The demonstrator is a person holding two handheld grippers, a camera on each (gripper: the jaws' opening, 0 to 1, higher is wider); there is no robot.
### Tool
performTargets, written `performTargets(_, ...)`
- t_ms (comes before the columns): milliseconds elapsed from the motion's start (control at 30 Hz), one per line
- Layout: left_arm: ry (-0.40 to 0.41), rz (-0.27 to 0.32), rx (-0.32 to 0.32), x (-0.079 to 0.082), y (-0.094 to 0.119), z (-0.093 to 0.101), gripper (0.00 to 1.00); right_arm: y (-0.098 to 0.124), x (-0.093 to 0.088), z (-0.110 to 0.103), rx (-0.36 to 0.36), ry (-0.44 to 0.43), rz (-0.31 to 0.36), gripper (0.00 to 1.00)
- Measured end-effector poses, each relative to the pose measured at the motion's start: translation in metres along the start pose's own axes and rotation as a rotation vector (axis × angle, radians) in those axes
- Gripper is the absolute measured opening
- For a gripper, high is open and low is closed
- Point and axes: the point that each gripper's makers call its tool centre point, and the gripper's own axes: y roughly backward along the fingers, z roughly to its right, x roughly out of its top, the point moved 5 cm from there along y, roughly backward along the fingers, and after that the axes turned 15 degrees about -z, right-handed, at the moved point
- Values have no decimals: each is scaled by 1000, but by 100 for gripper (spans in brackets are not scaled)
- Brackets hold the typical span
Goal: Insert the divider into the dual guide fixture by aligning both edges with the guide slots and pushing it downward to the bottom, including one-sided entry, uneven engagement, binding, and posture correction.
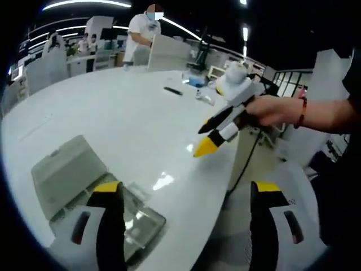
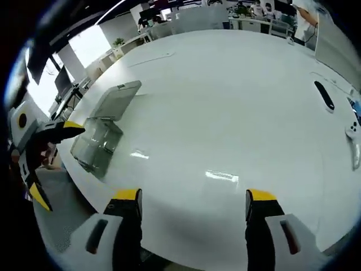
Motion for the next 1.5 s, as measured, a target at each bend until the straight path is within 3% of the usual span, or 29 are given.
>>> performTargets(233,4,-10,-20,-1,-3,3,90,-6,-3,5,2,-41,-32,64)
performTargets(467,2,-27,-36,-5,-6,6,90,-12,-1,10,-28,-18,-55,60)
performTargets(900,19,9,-61,-6,-4,7,90,-17,0,15,-69,-13,-111,55)
performTargets(1233,30,13,-64,-6,-3,6,89,-23,5,15,-204,10,-155,48)
performTargets(1500,47,17,-59,-8,-1,3,88,-21,6,14,-200,-6,-142,42)
